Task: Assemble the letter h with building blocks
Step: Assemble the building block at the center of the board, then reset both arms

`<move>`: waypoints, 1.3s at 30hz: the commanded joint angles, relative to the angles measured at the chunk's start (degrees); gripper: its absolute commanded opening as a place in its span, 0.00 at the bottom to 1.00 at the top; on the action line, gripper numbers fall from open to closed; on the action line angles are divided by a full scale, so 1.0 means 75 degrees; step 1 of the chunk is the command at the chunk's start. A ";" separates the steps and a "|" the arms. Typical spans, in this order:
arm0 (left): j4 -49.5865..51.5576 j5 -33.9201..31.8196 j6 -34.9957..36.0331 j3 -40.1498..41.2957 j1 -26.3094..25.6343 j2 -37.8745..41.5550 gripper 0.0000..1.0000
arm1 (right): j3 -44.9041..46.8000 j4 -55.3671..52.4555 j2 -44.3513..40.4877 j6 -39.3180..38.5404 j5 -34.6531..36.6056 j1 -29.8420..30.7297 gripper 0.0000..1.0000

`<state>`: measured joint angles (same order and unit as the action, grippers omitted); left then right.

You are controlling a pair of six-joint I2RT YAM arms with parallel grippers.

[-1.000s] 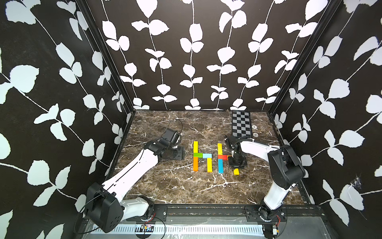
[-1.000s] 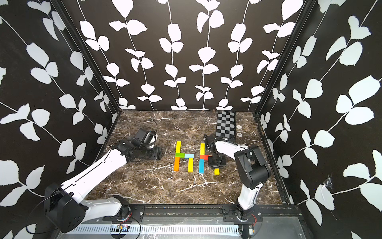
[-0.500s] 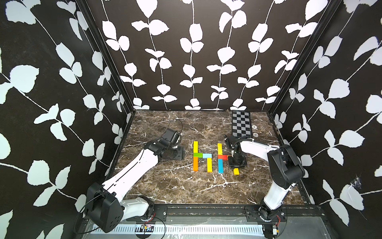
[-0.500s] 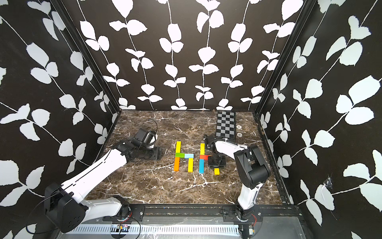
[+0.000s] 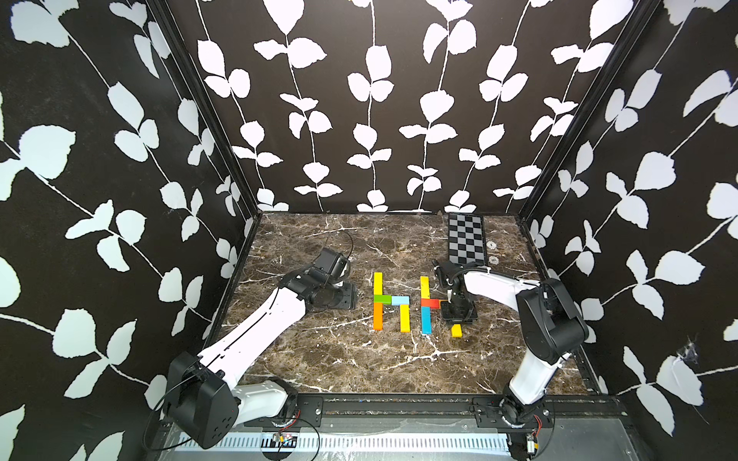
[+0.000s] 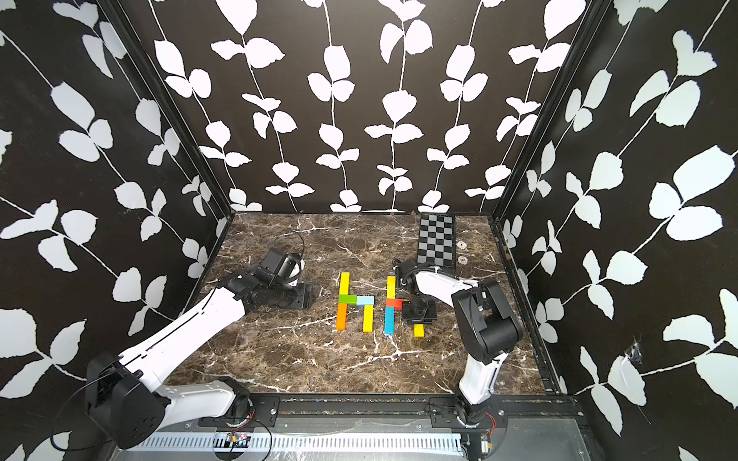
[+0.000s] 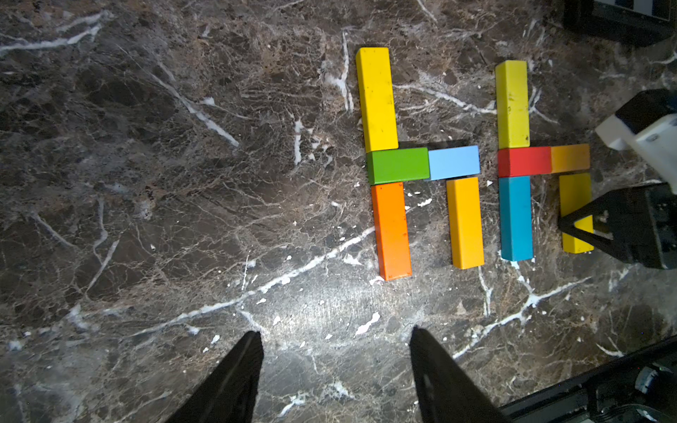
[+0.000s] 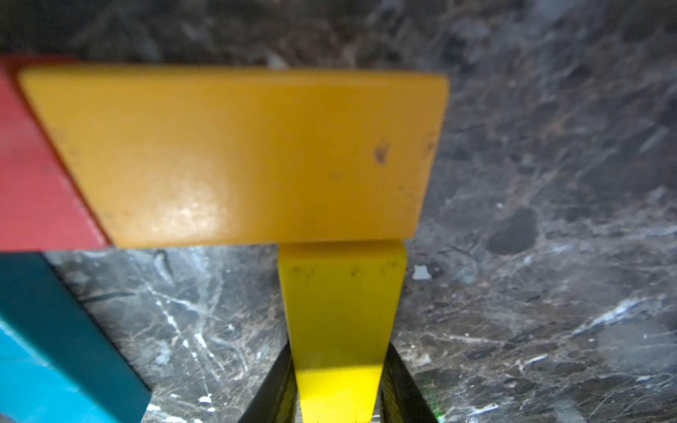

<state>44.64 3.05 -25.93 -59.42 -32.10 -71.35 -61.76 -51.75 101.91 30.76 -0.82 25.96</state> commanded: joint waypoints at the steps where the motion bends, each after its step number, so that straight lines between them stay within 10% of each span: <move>1: -0.0011 0.0046 -0.0016 0.0129 0.0026 0.0061 0.67 | -0.0166 -0.0161 0.0168 -0.0125 0.0049 -0.0053 0.39; 13: 0.0053 0.0137 -0.0040 0.0028 0.0029 0.0122 0.67 | -0.0360 -0.0323 -0.0180 -0.0073 -0.0017 -0.0044 0.58; 23: 0.0212 -0.0787 0.0564 -0.1341 0.0043 0.0492 0.74 | -0.2144 -0.1167 -0.3104 -0.0197 0.0969 -0.0059 0.90; 27: -0.0573 -0.2142 0.0999 -0.1602 0.0039 0.1043 0.78 | -0.1906 -0.0333 -0.4770 -0.0102 0.2446 -0.0052 0.96; 33: -0.4355 -0.5662 0.2513 0.0848 0.0040 0.2037 0.94 | 0.2495 0.3714 -0.7898 -0.0372 0.4699 -0.0092 0.99; 39: -0.7457 -0.7469 0.3401 0.2888 0.1390 0.0966 0.99 | 0.3430 0.3658 -0.6572 -0.0157 0.7591 -0.1138 0.99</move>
<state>1.89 -43.18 -4.73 -41.19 -26.37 -59.68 -36.95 -30.83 48.21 29.52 41.01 20.10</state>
